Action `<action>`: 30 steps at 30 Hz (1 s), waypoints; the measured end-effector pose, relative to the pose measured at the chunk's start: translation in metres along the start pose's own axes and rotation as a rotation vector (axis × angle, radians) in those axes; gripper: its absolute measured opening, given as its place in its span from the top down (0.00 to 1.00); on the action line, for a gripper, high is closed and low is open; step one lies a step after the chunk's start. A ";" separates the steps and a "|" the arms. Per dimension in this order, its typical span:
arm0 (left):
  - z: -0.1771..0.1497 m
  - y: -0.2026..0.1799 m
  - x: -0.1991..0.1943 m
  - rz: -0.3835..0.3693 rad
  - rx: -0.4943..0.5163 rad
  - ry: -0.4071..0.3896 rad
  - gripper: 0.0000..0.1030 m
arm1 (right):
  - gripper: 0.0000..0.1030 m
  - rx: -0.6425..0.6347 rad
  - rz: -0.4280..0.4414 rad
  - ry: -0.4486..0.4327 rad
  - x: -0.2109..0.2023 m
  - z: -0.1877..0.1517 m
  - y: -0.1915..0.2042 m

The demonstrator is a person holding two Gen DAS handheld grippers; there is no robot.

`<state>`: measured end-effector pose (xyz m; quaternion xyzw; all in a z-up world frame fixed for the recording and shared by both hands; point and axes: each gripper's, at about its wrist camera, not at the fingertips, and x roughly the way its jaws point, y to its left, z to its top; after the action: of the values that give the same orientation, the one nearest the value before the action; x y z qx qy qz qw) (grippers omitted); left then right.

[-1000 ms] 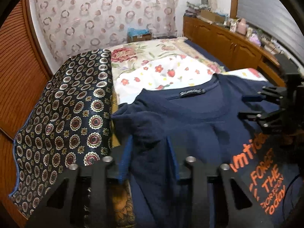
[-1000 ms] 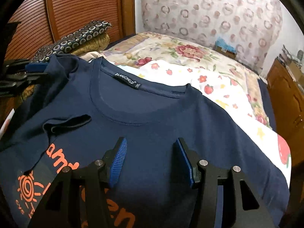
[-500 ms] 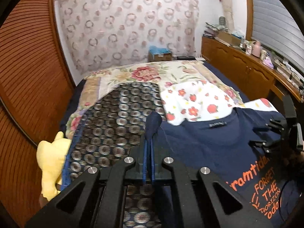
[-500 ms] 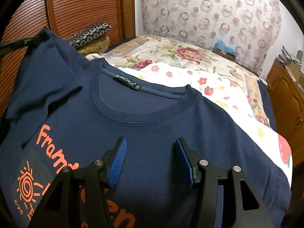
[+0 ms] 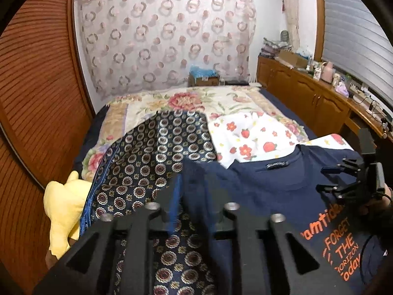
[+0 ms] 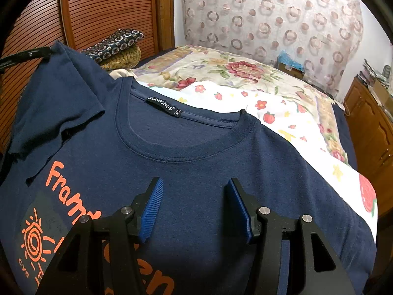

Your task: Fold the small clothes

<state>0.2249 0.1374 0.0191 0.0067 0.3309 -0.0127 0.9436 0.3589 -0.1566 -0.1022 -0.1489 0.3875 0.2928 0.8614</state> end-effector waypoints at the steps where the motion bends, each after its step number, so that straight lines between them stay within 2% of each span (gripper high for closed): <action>1: 0.001 -0.002 -0.004 -0.004 0.000 -0.013 0.53 | 0.45 0.000 -0.001 0.000 0.000 0.000 0.000; 2: 0.000 -0.005 -0.009 -0.009 0.004 -0.025 0.47 | 0.44 0.000 -0.001 -0.001 0.000 0.000 0.000; 4: -0.003 -0.011 -0.018 -0.016 0.012 -0.051 0.19 | 0.44 0.000 -0.001 -0.001 0.000 0.000 -0.001; 5: -0.004 -0.016 -0.022 -0.026 0.014 -0.064 0.18 | 0.44 -0.001 -0.001 -0.002 0.000 0.000 -0.001; 9: -0.010 -0.036 -0.029 -0.056 0.014 -0.078 0.18 | 0.44 0.005 0.006 -0.003 0.001 0.000 -0.002; 12: -0.020 -0.054 -0.024 -0.096 0.018 -0.058 0.18 | 0.44 0.003 -0.006 0.002 -0.003 0.001 -0.003; 18: -0.043 -0.089 0.002 -0.147 0.038 0.010 0.18 | 0.44 0.061 -0.031 -0.080 -0.058 -0.014 -0.022; 24: -0.057 -0.124 0.033 -0.187 0.067 0.090 0.18 | 0.44 0.172 -0.129 -0.120 -0.112 -0.066 -0.064; 30: -0.066 -0.144 0.052 -0.211 0.102 0.144 0.18 | 0.44 0.293 -0.254 -0.089 -0.137 -0.125 -0.108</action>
<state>0.2199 -0.0059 -0.0652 0.0207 0.3954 -0.1280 0.9093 0.2808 -0.3556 -0.0776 -0.0565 0.3656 0.1284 0.9201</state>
